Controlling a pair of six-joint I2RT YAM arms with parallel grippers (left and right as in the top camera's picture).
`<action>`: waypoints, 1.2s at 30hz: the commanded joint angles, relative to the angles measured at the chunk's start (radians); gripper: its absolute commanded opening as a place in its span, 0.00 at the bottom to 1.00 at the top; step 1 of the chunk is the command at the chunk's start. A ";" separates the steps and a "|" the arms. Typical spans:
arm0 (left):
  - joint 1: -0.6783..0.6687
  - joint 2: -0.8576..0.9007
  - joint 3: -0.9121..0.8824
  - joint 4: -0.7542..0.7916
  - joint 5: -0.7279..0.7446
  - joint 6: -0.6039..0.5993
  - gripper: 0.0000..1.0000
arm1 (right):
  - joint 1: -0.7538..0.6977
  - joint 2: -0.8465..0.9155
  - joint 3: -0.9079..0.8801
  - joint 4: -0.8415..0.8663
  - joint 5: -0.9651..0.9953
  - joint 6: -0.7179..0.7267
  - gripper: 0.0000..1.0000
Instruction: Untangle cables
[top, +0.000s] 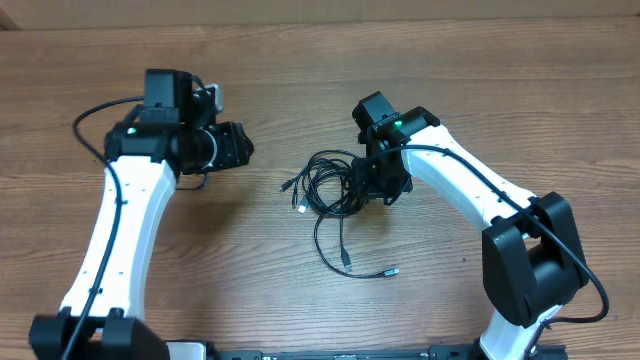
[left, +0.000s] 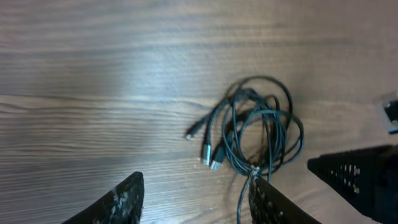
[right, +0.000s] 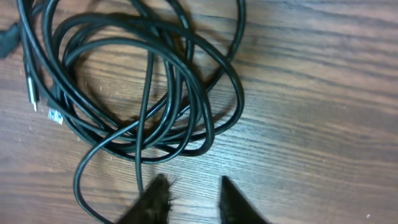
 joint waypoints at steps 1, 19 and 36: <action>-0.063 0.061 0.019 0.000 0.042 -0.007 0.54 | -0.002 -0.012 -0.006 0.000 -0.005 -0.006 0.29; -0.330 0.397 0.019 0.249 -0.066 -0.019 0.53 | -0.208 -0.115 0.136 -0.146 0.042 0.039 0.36; -0.355 0.430 0.089 0.210 -0.125 -0.014 0.04 | -0.206 -0.115 0.136 -0.149 0.035 0.039 0.36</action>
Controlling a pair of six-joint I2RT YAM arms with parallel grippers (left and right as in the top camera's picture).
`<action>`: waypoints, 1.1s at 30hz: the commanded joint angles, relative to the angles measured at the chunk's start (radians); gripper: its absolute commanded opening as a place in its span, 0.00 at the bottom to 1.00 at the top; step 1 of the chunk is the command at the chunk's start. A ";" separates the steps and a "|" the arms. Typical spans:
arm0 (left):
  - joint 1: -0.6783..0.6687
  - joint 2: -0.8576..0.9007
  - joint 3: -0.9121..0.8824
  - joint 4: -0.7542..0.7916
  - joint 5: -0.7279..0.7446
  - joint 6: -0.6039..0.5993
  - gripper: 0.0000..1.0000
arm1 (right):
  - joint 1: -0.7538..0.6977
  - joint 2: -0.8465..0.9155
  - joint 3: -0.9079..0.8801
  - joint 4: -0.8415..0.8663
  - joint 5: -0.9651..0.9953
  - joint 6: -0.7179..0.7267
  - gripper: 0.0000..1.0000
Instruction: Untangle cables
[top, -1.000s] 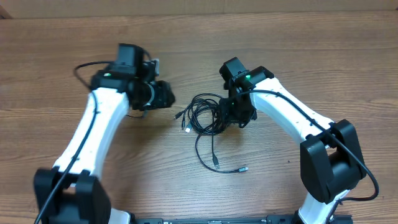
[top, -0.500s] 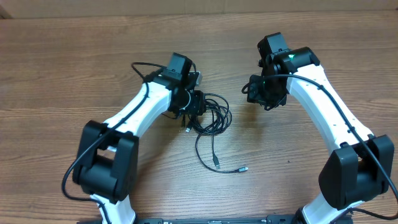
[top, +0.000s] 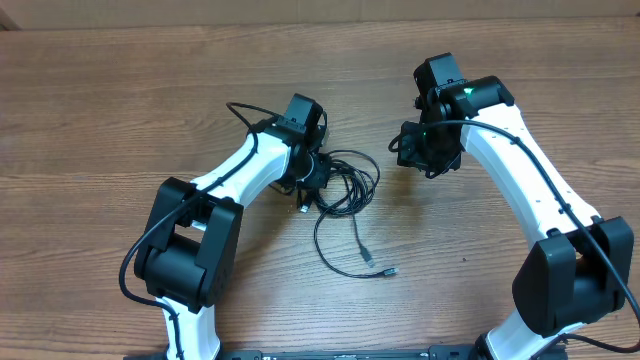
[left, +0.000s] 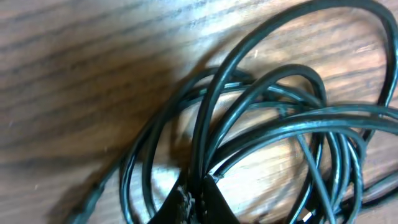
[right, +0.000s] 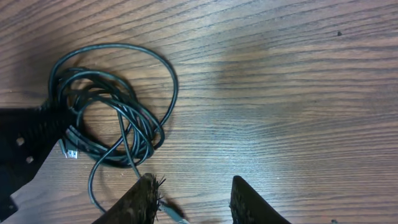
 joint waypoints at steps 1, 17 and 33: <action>0.008 -0.045 0.095 -0.054 0.000 0.005 0.04 | 0.004 -0.014 0.019 0.002 -0.006 -0.005 0.38; 0.007 -0.314 0.423 -0.359 0.190 0.071 0.04 | 0.059 -0.014 0.018 0.186 -0.279 -0.135 0.41; 0.007 -0.463 0.422 -0.344 0.160 0.072 0.04 | 0.150 -0.010 0.014 0.245 -0.362 -0.113 0.42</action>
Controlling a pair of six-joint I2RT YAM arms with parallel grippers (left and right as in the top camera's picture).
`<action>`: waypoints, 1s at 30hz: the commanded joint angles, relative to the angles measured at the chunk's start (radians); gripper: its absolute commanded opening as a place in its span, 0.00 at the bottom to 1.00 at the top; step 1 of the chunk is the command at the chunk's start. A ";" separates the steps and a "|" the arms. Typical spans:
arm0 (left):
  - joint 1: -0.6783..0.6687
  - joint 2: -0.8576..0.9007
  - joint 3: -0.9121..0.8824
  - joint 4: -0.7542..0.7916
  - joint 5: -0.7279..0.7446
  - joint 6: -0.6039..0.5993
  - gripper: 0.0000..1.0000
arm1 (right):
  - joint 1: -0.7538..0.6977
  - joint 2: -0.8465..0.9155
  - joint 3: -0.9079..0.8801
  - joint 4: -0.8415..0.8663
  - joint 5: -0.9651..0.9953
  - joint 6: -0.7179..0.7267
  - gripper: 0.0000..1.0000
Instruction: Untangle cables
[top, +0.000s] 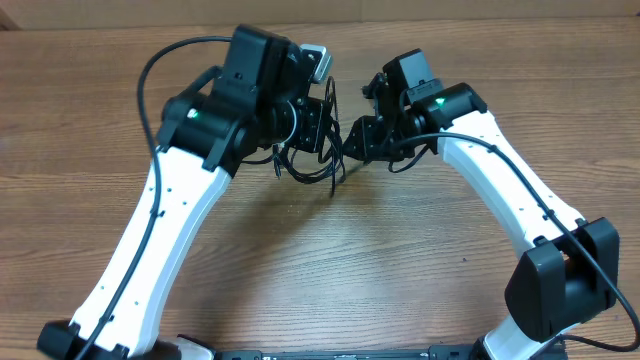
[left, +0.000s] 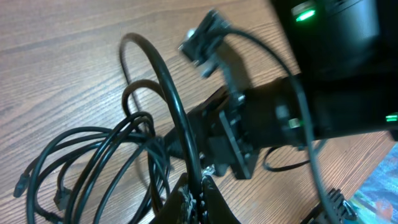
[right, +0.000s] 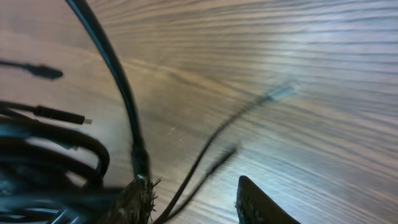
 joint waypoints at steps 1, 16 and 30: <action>0.006 -0.023 0.021 0.005 -0.001 0.019 0.04 | 0.028 -0.010 0.014 0.006 -0.071 -0.005 0.42; 0.005 0.114 -0.012 -0.101 -0.191 0.008 0.04 | 0.029 -0.010 0.014 -0.066 0.016 -0.056 0.60; 0.006 0.040 0.057 -0.044 -0.005 0.008 0.04 | 0.029 -0.010 0.014 -0.011 -0.142 -0.094 0.61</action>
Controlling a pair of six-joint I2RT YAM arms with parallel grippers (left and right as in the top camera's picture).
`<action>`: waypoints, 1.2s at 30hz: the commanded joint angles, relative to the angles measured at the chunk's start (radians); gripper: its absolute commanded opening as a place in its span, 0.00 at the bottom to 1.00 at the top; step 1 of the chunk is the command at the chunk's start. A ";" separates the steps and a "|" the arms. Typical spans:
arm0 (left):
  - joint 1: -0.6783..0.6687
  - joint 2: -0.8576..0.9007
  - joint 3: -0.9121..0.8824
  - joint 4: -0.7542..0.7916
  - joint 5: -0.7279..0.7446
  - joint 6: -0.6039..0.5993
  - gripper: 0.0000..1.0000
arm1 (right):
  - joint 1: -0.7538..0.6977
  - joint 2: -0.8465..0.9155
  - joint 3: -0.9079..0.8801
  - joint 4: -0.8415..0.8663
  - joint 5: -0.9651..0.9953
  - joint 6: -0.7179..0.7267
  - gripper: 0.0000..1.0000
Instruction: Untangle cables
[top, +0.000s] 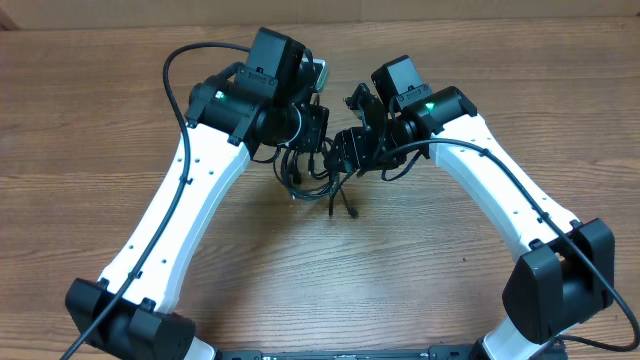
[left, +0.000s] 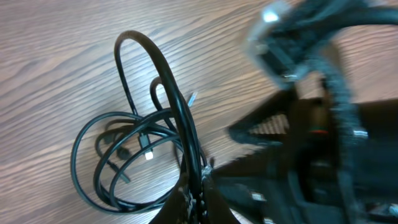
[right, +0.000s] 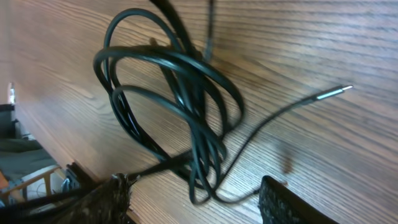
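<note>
A tangle of black cables (top: 312, 170) hangs above the wooden table, with loose ends (top: 345, 205) dangling below it. My left gripper (top: 318, 128) is shut on one strand at the top; the left wrist view shows that strand (left: 155, 62) arching up from the pinched fingers (left: 198, 186), with loops below. My right gripper (top: 345, 150) sits right beside the bundle and is wide open. In the right wrist view the coils (right: 180, 81) hang just ahead of the open gripper (right: 194, 186), and one strand runs towards its left finger. A thin plug end (right: 336, 92) sticks out to the right.
The wooden table (top: 500, 80) runs wide to every side, with its back edge along the top of the overhead view. The left arm's own supply cable (top: 180, 70) loops out behind it. Both arms crowd together over the table's middle.
The left gripper still holds the lifted bundle, now a little to the right. The right gripper's fingers stand wider apart and closer to the coils. More cable ends dangle below the bundle.
The bundle lay on the table with the right gripper at its right edge and the left gripper open far to the left. Then the left gripper was shut on a strand and the right one had drawn back. Later the bundle hung lifted, and the right gripper has come up beside it.
</note>
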 joint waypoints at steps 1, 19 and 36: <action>0.006 -0.093 0.060 0.023 0.111 0.008 0.04 | 0.001 -0.010 0.014 0.023 -0.063 -0.012 0.59; 0.004 -0.070 0.050 -0.084 -0.021 0.008 0.04 | 0.001 -0.010 0.014 0.001 0.003 -0.003 0.05; 0.013 0.237 0.022 -0.168 -0.290 -0.010 0.04 | 0.000 -0.076 0.076 -0.043 0.072 -0.028 0.04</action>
